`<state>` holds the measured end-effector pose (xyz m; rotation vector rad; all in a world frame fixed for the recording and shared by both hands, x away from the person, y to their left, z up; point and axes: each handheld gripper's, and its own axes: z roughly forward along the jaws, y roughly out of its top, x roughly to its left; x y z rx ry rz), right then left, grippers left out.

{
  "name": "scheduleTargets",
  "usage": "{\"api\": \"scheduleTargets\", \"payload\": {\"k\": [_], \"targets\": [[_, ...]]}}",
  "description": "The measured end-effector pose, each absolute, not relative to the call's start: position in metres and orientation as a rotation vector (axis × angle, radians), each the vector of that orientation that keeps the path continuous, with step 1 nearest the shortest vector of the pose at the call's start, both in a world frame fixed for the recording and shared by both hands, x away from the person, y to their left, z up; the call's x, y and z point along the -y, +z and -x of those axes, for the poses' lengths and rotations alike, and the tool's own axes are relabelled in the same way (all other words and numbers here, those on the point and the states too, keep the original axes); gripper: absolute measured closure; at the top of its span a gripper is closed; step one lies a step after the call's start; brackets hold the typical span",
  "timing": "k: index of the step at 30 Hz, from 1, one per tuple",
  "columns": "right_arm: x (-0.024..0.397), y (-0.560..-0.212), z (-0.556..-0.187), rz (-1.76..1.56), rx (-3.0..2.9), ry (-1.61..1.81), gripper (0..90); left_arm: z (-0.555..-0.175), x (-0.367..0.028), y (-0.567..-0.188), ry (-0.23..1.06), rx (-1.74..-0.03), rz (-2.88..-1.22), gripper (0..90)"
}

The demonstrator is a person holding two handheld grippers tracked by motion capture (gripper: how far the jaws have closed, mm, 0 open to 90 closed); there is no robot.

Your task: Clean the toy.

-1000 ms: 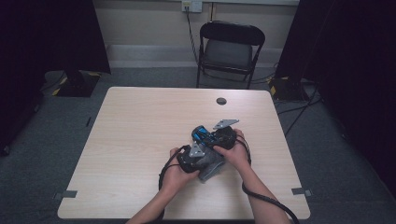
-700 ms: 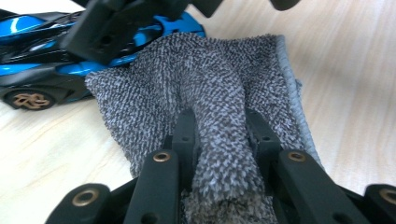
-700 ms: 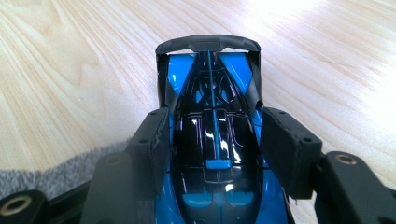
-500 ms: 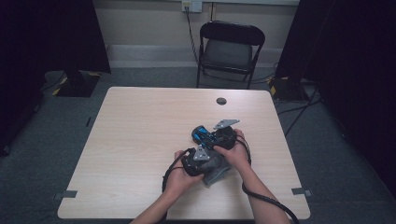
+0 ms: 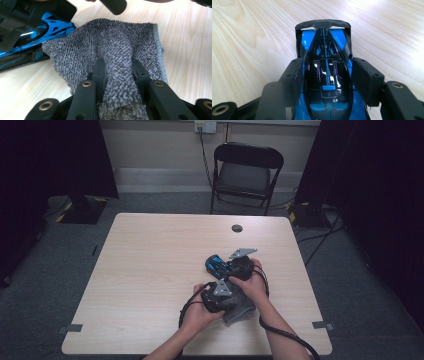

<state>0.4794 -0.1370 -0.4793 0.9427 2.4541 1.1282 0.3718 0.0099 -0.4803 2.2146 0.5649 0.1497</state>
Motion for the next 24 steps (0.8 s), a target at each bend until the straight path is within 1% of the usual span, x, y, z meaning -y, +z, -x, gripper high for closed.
{"api": "scheduleTargets", "payload": {"k": [8,15,24], "targets": [[0.138,-0.480,-0.479,-0.952,-2.452,1.136,43.4,-0.366,-0.007,-0.472,0.114,-0.525,-2.203,70.1],[0.138,-0.480,-0.479,-0.952,-2.450,1.138,43.4,-0.361,-0.003,-0.463,0.122,-0.478,-2.198,70.2],[0.139,-0.480,-0.479,-0.956,-2.449,1.149,43.4,-0.360,-0.016,-0.460,0.136,-0.487,-2.200,70.1]]}}
